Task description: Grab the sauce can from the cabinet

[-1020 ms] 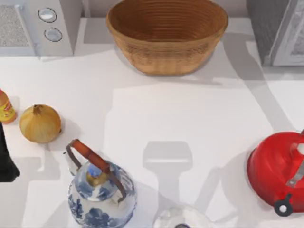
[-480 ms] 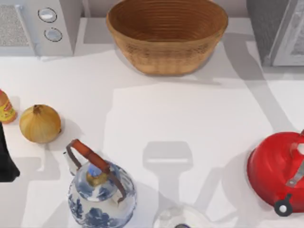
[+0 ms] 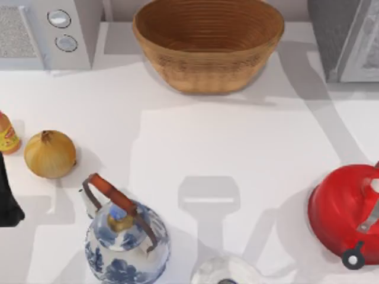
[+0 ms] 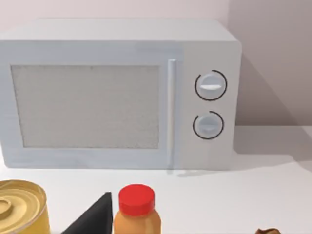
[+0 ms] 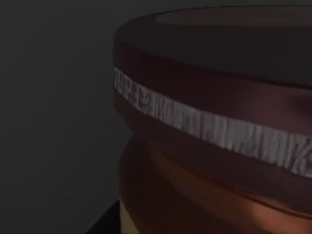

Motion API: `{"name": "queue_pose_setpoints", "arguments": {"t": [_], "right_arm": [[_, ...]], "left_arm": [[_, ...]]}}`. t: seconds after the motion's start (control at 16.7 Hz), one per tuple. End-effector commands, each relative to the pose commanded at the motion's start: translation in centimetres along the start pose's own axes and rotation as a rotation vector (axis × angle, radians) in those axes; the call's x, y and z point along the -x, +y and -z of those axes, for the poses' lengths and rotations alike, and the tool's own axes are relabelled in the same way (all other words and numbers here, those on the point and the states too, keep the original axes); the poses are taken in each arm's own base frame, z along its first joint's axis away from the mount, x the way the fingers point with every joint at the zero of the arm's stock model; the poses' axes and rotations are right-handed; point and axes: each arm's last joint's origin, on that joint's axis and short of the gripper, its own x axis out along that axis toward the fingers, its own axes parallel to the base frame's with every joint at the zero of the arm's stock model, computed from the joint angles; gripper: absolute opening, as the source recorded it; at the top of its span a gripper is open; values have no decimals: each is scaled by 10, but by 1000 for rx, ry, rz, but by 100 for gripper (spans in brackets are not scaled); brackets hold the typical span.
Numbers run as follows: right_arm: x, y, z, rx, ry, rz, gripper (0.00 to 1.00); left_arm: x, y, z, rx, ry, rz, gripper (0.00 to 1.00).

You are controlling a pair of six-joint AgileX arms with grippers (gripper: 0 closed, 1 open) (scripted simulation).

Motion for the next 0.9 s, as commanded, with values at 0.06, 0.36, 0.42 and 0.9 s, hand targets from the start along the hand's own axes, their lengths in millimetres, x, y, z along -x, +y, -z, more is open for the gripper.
{"name": "queue_pose_setpoints", "arguments": {"t": [0.06, 0.36, 0.42, 0.9], "right_arm": [[0, 0, 0, 0, 0, 0, 0], [31, 10, -14, -1, 2, -12, 0], [48, 12, -22, 0, 3, -12, 0], [179, 1, -62, -2, -1, -3, 0]], "left_arm": [[0, 0, 0, 0, 0, 0, 100], [0, 0, 0, 0, 0, 0, 100], [0, 0, 0, 0, 0, 0, 100], [0, 0, 0, 0, 0, 0, 100]]}}
